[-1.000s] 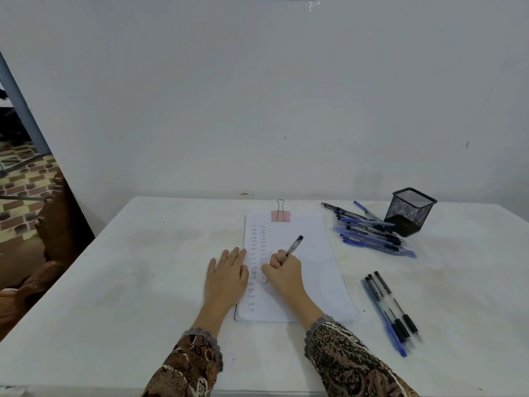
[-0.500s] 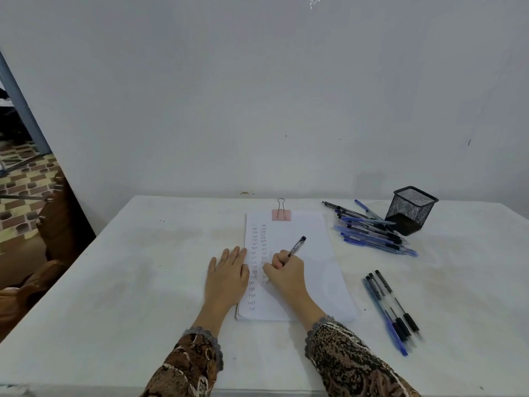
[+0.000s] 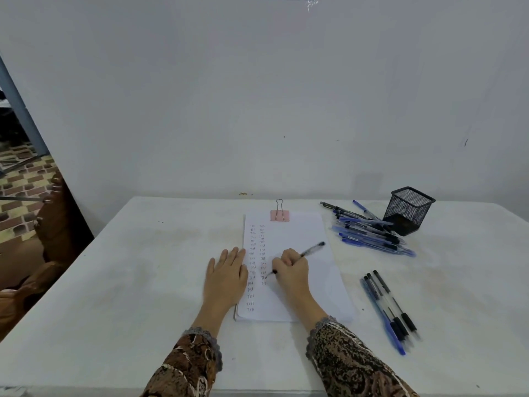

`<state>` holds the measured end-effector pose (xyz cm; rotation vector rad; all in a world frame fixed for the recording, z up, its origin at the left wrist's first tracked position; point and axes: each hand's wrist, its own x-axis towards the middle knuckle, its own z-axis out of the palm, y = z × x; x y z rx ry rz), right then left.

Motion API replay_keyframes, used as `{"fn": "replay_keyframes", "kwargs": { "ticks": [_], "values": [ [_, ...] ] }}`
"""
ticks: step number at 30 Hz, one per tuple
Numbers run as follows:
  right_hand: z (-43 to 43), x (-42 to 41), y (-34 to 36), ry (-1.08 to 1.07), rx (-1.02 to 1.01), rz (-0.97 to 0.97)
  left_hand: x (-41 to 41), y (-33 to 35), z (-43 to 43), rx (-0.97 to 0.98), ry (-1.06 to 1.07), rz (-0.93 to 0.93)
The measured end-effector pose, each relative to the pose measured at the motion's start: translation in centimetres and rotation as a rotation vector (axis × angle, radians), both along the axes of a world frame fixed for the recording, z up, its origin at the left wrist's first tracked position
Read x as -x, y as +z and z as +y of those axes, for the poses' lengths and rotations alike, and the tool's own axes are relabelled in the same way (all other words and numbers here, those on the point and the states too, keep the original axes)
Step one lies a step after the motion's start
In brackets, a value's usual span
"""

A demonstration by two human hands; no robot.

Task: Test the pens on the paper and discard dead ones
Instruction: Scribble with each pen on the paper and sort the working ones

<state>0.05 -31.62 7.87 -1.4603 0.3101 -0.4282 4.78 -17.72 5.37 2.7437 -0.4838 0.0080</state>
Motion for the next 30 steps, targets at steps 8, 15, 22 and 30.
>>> {"fn": "replay_keyframes", "kwargs": {
  "ticks": [8, 15, 22, 30],
  "values": [
    [-2.8, 0.6, 0.3, 0.019, -0.828, -0.044, 0.0, 0.0, 0.0, -0.02, -0.001, -0.011],
    [-3.4, 1.6, -0.1, -0.014, -1.123, -0.16, 0.0, 0.1, -0.1, -0.015, 0.005, -0.006],
    [-3.8, 2.2, 0.2, -0.137, -1.146, -0.255, 0.0, 0.0, -0.2, -0.023, 0.014, -0.002],
    [-9.0, 4.6, 3.2, -0.247, -0.6, -0.068, -0.1, -0.1, -0.3, -0.027, 0.017, -0.015]
  ]
}}
